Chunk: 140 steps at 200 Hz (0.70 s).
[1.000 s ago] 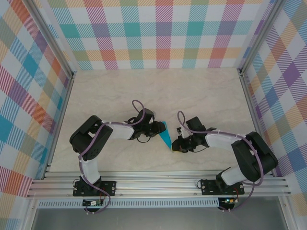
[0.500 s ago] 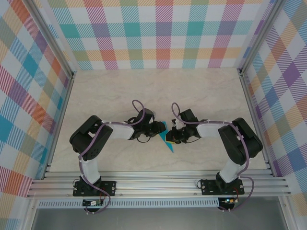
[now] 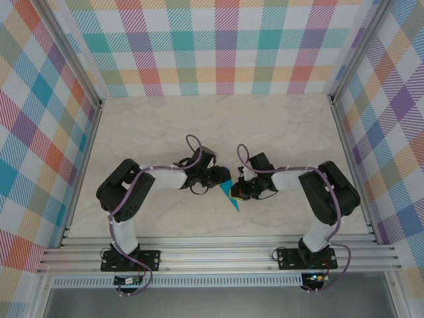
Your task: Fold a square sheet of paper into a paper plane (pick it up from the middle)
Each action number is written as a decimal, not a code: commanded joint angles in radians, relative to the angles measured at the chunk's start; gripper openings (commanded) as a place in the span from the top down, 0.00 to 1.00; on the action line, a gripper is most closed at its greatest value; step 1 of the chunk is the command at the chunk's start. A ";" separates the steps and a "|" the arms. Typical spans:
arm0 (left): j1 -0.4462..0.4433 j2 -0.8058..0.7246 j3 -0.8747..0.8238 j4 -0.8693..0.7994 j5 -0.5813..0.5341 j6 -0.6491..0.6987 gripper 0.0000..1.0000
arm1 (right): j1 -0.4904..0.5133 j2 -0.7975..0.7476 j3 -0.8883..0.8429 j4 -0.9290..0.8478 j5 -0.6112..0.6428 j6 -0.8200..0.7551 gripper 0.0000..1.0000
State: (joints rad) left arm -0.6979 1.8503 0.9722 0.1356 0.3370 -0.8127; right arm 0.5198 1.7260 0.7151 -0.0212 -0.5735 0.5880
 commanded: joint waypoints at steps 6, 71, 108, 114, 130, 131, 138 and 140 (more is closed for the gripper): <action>-0.001 -0.105 0.020 -0.070 -0.035 0.032 0.57 | 0.016 0.054 -0.048 -0.078 0.103 0.004 0.95; -0.006 -0.099 0.004 -0.019 -0.018 0.019 0.60 | 0.016 0.078 -0.040 -0.081 0.096 -0.006 0.95; -0.006 -0.047 0.004 0.013 -0.008 0.008 0.61 | 0.016 0.078 -0.043 -0.082 0.102 -0.002 0.95; -0.006 -0.037 0.005 0.019 -0.005 0.009 0.61 | 0.016 0.078 -0.043 -0.083 0.101 -0.002 0.95; -0.006 -0.019 0.012 0.021 -0.004 0.010 0.61 | 0.016 0.078 -0.045 -0.082 0.101 -0.002 0.95; -0.006 -0.017 0.011 0.021 -0.005 0.009 0.61 | 0.016 0.079 -0.045 -0.082 0.101 -0.002 0.96; -0.006 -0.009 0.015 0.015 -0.013 0.011 0.62 | 0.016 0.079 -0.044 -0.084 0.101 -0.004 0.96; -0.006 -0.008 0.017 0.012 -0.018 0.012 0.62 | 0.016 0.079 -0.044 -0.084 0.101 -0.004 0.96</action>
State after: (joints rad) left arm -0.6979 1.8149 0.9733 0.1265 0.3183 -0.8066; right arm 0.5179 1.7290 0.7151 -0.0189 -0.5793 0.5907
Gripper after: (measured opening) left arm 0.389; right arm 0.047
